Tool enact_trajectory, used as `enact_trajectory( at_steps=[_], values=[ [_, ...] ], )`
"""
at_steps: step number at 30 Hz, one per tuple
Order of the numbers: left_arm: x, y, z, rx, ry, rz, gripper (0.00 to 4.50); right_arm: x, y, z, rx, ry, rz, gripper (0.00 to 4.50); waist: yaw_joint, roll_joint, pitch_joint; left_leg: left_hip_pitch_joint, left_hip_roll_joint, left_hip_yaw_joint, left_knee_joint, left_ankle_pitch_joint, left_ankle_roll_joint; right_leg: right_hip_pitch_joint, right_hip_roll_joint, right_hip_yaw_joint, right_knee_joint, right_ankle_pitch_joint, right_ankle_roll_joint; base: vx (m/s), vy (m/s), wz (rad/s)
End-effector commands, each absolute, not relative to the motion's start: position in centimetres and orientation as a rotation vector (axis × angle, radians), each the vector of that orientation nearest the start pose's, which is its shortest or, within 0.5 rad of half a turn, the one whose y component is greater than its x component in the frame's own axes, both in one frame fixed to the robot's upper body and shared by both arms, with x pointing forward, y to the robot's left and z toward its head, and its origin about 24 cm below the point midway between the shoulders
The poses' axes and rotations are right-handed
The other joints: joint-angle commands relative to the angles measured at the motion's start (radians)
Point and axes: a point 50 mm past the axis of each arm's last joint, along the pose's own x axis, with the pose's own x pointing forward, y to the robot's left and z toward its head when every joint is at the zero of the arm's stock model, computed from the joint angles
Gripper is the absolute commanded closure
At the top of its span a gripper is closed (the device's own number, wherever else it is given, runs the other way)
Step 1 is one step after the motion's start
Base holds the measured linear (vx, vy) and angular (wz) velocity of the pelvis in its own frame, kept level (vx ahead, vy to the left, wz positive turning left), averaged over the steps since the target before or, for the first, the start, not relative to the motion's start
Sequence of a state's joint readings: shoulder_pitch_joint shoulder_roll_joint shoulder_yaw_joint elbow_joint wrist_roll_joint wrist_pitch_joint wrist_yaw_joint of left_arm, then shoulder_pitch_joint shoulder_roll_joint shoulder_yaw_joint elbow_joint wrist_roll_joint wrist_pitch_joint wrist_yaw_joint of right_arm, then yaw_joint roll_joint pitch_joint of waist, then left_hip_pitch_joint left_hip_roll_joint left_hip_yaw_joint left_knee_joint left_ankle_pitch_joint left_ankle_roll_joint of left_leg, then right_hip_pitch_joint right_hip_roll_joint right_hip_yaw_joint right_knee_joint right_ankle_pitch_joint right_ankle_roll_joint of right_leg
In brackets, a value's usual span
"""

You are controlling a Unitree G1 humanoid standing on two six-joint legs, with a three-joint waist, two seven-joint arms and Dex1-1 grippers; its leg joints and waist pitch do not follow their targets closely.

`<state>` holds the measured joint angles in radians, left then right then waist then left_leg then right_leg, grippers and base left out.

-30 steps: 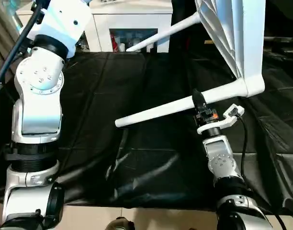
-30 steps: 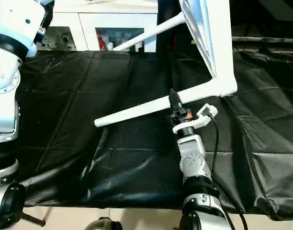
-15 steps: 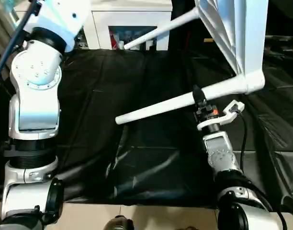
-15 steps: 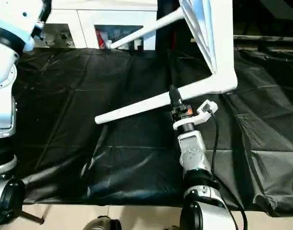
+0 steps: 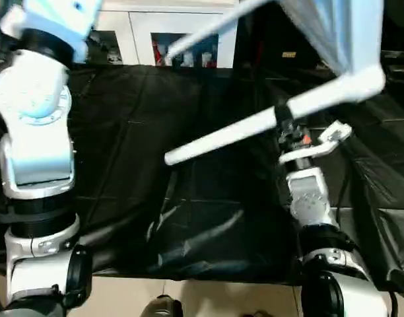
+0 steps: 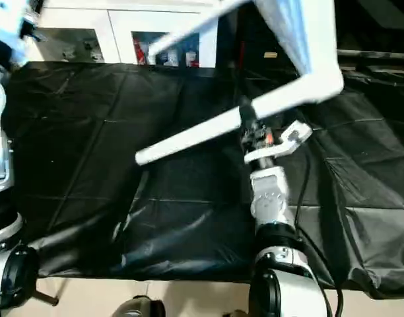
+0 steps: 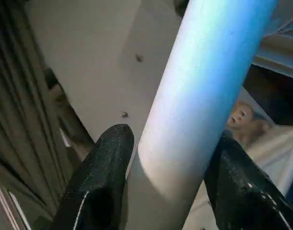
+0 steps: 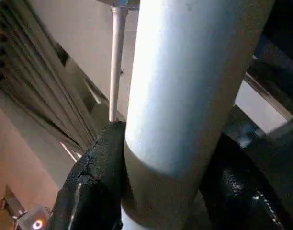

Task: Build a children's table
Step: Flip table

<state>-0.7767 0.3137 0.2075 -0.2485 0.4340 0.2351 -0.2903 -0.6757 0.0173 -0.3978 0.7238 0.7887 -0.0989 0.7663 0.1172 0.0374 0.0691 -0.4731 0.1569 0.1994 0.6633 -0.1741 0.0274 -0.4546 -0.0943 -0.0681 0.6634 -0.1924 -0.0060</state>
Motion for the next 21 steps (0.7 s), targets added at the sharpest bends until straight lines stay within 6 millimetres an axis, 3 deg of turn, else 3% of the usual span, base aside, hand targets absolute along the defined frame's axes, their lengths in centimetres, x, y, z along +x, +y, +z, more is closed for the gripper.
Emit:
enact_trajectory(
  at_steps=[1,4,10,15,18,19,21],
  values=[
    [23.6,15.5,35.8,0.416,-1.183,0.042,2.44,35.9,-10.8,12.4,0.698,-0.383,0.732,2.70,0.006,-0.011,-0.112,0.059,0.075,-0.039,-0.063,0.040,0.150,0.060,-0.067,0.032,-0.042,0.105,-0.279,0.000,0.000,0.00],
    [23.8,16.0,35.4,0.391,-1.165,0.058,2.44,35.6,-10.7,12.9,0.660,-0.403,0.754,2.70,0.006,-0.014,-0.110,0.059,0.072,-0.037,-0.063,0.032,0.155,0.058,-0.065,0.032,-0.045,0.089,-0.275,0.000,0.000,0.00],
    [24.2,17.7,33.7,0.339,-1.106,0.117,2.44,34.2,-10.9,13.8,0.546,-0.440,0.805,2.70,0.007,-0.018,-0.106,0.060,0.074,-0.038,-0.069,-0.012,0.129,0.057,-0.064,0.034,-0.052,0.036,-0.248,0.000,0.000,0.00],
    [25.2,18.6,31.1,0.304,-1.002,0.136,2.44,33.0,-11.7,14.6,0.465,-0.468,0.796,2.70,0.007,-0.016,-0.098,0.065,0.078,-0.040,-0.083,-0.111,0.080,0.053,-0.063,0.037,-0.072,-0.069,-0.215,0.000,0.000,0.00],
    [25.5,19.0,29.6,0.278,-0.951,0.146,2.44,32.4,-12.3,15.2,0.425,-0.478,0.783,2.70,0.007,-0.018,-0.100,0.064,0.078,-0.042,-0.087,-0.133,0.057,0.054,-0.064,0.037,-0.073,-0.086,-0.200,0.000,0.000,0.00],
    [25.6,19.0,29.1,0.268,-0.935,0.146,2.44,32.2,-12.5,15.3,0.404,-0.480,0.778,2.70,0.002,-0.024,-0.098,0.062,0.077,-0.041,-0.089,-0.130,0.057,0.055,-0.061,0.037,-0.075,-0.082,-0.195,0.000,0.000,0.00],
    [25.6,19.2,28.3,0.251,-0.911,0.149,2.44,31.8,-12.8,15.6,0.371,-0.485,0.768,2.70,0.004,-0.019,-0.100,0.064,0.077,-0.042,-0.090,-0.143,0.048,0.052,-0.061,0.037,-0.080,-0.097,-0.186,0.000,0.000,0.00]
  ],
)
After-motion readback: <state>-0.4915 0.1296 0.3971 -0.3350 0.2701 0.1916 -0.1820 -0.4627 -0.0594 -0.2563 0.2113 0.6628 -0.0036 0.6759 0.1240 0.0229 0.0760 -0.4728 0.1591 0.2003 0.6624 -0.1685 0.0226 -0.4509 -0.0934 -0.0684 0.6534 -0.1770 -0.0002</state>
